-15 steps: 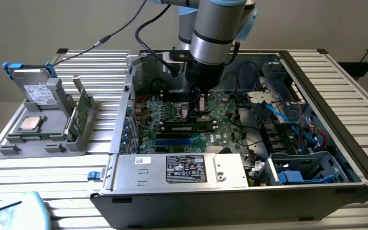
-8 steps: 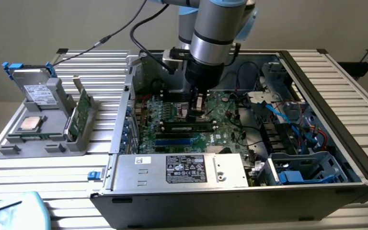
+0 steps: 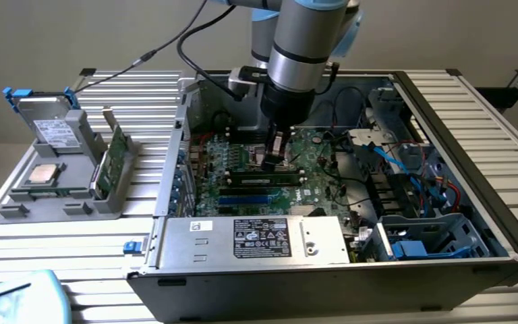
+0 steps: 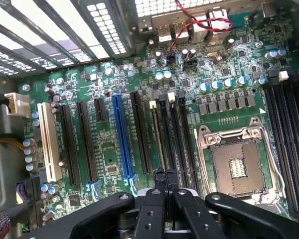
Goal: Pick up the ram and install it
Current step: 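Press down the ram until it locks into place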
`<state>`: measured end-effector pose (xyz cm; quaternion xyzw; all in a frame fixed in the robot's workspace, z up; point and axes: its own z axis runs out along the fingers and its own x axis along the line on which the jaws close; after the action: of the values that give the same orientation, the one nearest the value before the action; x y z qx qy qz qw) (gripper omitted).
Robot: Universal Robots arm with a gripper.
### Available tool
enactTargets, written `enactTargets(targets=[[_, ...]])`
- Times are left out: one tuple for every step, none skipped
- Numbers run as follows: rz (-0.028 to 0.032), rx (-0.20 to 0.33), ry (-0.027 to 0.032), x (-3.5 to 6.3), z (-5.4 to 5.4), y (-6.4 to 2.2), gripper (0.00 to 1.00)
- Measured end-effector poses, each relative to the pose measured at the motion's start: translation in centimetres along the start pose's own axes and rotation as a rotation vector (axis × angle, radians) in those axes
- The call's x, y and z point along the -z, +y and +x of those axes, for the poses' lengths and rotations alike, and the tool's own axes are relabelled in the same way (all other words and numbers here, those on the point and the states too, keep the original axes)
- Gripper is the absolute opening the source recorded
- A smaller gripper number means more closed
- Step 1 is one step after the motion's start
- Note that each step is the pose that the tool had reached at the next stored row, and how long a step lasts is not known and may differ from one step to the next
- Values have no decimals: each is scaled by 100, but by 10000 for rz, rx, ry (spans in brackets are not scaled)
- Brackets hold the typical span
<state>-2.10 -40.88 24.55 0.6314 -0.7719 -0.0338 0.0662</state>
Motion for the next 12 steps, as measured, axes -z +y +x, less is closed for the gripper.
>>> enactTargets(targets=[[-5,-124,-4,0,0,0,11],[-9,-232,-8,0,0,0,11],[-15,-364,-14,0,0,0,11],[-20,-485,-20,0,0,0,11],[-25,-607,-26,0,0,0,11],[-31,-742,-34,0,0,0,11],[-36,-864,-41,0,0,0,11],[-42,-987,-47,0,0,0,11],[-47,-1113,-54,-1,0,0,11],[-53,-1240,-62,-1,0,0,11],[-58,-1359,-68,-1,0,0,11],[-64,-1485,-75,-1,0,0,11]])
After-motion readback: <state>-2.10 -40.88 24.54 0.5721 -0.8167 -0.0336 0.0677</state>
